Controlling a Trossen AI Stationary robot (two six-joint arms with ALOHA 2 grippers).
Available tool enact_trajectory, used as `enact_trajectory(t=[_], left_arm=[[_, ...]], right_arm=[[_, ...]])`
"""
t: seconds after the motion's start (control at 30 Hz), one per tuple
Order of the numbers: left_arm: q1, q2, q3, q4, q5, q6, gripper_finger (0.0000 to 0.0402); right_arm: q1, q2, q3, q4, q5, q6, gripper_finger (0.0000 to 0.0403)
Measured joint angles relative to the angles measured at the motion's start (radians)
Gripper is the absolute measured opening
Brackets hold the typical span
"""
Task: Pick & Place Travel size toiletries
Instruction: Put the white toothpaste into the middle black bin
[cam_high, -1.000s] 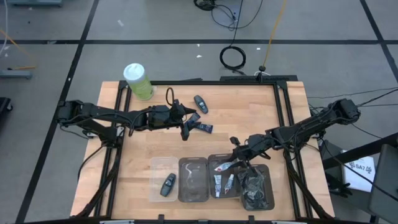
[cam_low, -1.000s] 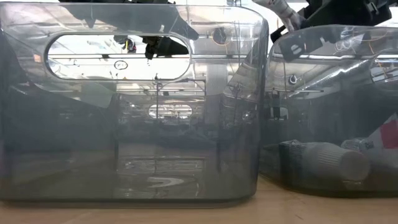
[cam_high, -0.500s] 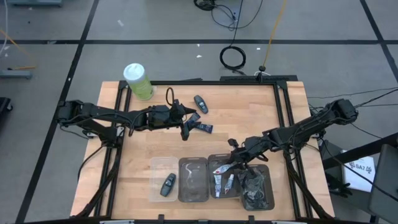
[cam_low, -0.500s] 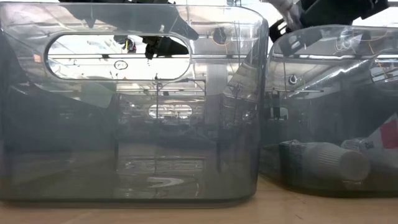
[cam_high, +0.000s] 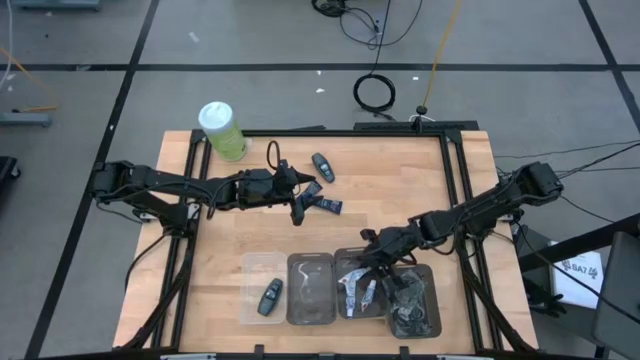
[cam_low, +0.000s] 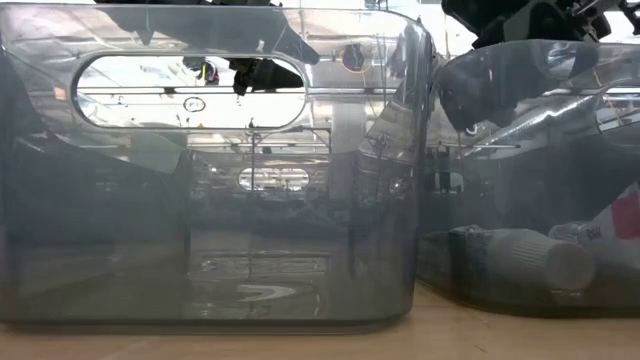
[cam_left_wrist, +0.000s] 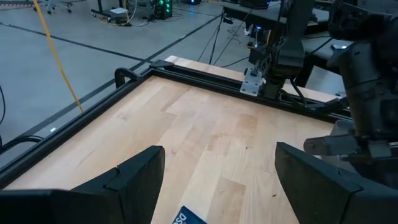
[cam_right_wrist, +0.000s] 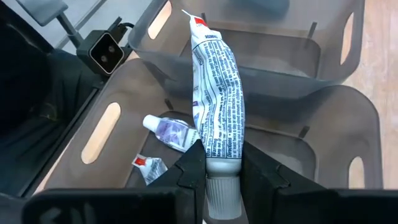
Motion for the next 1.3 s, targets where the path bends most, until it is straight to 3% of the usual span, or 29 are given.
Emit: enact_trajectory(t=[1.3], left_arm=[[0.0,0.0,0.0,-0.023,0.0,-0.033,0.0294]], right_arm=[[0.0,0.0,-0.001,-0.084,0.007,0.002,0.0064]])
